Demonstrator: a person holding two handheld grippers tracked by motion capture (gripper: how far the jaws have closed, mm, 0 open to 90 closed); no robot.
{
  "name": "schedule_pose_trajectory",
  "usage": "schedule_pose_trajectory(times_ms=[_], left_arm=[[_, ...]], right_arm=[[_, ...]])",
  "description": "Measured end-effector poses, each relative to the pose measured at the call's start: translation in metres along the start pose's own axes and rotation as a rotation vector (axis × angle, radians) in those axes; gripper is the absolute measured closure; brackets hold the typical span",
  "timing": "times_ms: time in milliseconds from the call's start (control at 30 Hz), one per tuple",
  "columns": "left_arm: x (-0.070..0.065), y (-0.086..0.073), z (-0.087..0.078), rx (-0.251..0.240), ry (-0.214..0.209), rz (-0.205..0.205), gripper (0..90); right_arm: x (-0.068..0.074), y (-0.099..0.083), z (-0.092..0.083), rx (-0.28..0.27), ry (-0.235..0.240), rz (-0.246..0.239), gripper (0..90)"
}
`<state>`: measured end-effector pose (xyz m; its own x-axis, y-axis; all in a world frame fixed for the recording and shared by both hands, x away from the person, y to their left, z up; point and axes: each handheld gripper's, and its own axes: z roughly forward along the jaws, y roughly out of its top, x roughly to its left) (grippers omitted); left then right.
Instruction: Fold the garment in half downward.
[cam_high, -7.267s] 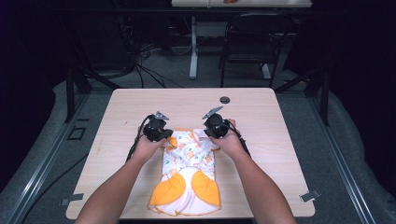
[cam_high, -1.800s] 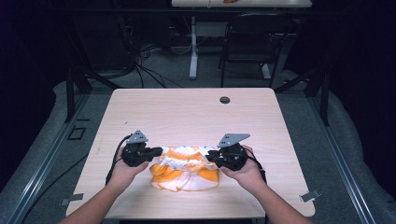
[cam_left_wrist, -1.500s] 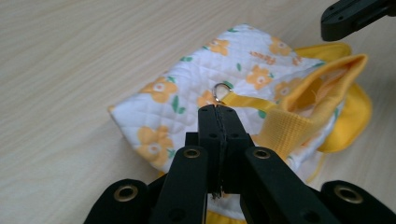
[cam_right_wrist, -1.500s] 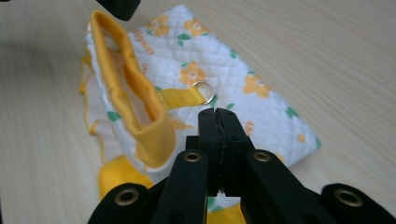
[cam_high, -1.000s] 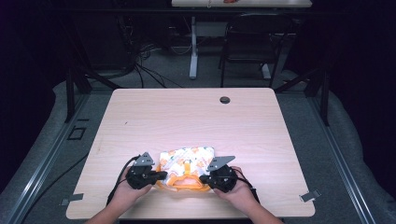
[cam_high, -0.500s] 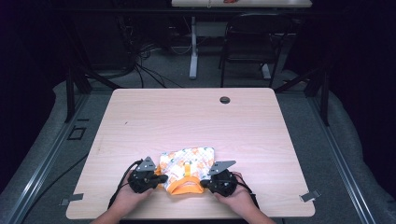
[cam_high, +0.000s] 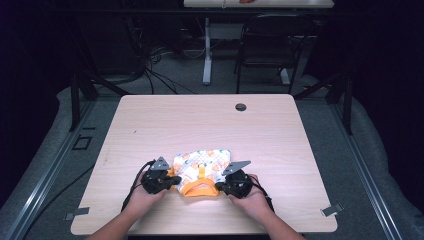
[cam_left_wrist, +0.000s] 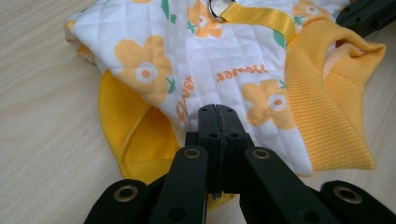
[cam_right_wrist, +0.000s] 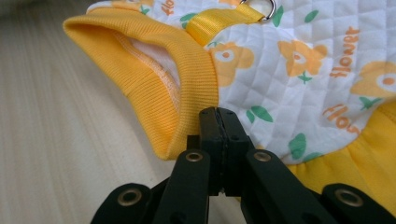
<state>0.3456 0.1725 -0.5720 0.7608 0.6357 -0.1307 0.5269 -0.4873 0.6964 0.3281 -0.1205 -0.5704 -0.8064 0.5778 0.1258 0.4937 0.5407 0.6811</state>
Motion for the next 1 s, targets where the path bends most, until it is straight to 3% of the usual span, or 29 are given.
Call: schedule_pose_trajectory(times_ms=[167,433,633,767,1000], left_arm=[[0.011,0.004,0.005,-0.027,-0.003,-0.039,90.0],[0.02,0.02,0.015,-0.005,0.048,-0.033,90.0],[0.026,0.022,0.019,-0.029,0.048,-0.061,90.0],[0.028,0.024,0.019,-0.018,0.048,-0.06,90.0],[0.031,0.03,0.022,-0.006,0.07,-0.059,90.0]], right_arm=[[-0.013,0.009,0.004,0.015,-0.024,0.006,90.0],[-0.031,0.021,0.01,0.024,-0.069,0.029,90.0],[-0.037,0.026,0.013,0.031,-0.082,0.033,90.0],[-0.039,0.03,0.014,0.043,-0.091,0.017,90.0],[-0.045,0.033,0.017,0.035,-0.102,0.039,90.0]])
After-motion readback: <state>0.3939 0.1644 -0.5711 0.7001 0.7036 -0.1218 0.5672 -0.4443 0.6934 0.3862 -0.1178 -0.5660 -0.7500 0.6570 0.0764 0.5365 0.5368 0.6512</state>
